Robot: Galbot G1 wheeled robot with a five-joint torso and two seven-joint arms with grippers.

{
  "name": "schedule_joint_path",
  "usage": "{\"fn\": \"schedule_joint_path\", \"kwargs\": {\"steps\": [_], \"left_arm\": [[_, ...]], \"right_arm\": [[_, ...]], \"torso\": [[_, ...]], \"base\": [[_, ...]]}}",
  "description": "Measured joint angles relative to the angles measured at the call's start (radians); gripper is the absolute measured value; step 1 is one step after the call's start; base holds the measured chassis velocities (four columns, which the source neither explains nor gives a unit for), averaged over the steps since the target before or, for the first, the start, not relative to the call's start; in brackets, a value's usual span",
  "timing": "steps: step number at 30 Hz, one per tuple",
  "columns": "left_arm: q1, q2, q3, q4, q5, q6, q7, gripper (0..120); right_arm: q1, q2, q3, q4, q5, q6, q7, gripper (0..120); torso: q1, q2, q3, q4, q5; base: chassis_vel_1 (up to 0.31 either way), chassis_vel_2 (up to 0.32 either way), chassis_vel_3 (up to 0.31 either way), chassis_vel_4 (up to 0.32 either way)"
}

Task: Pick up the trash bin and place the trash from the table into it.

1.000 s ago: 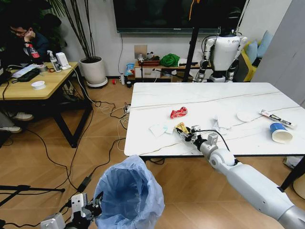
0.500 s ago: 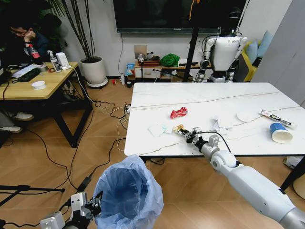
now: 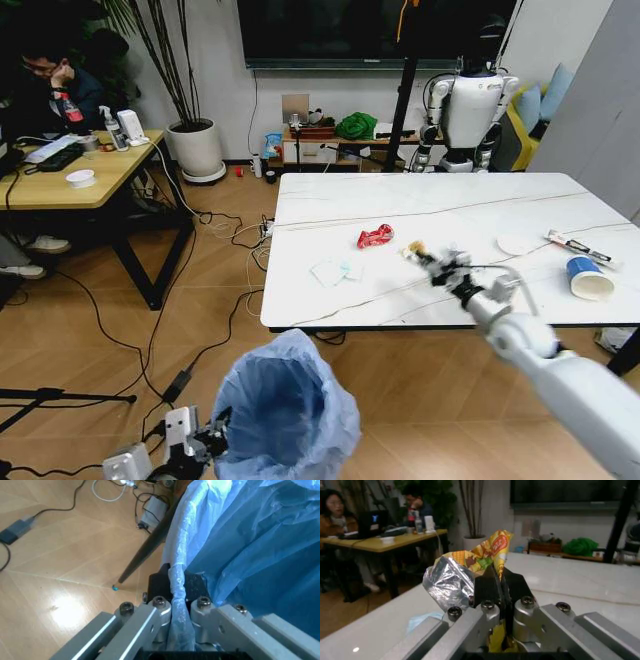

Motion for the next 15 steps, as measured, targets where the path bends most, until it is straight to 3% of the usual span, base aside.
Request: {"fn": "schedule_joint_path", "kwargs": {"steps": [6,15], "left_arm": [[-0.026,-0.001,0.029,0.01,0.009,-0.004,0.012,0],[-0.061,-0.023,0.053,0.024,0.025,-0.026,0.039,0]], "right_arm": [[-0.1,-0.1,0.069,0.219,0.033,0.011,-0.051,0],[-0.093,-0.222,-0.052,0.36,0.022,0.069,-0.181,0]], "torso": [[0.0,0.0,0.0,0.0002,0.0008],[0.0,0.0,0.0,0.0004,0.0003]], "base": [[0.0,0.0,0.0,0.0],[0.0,0.0,0.0,0.0]]}}
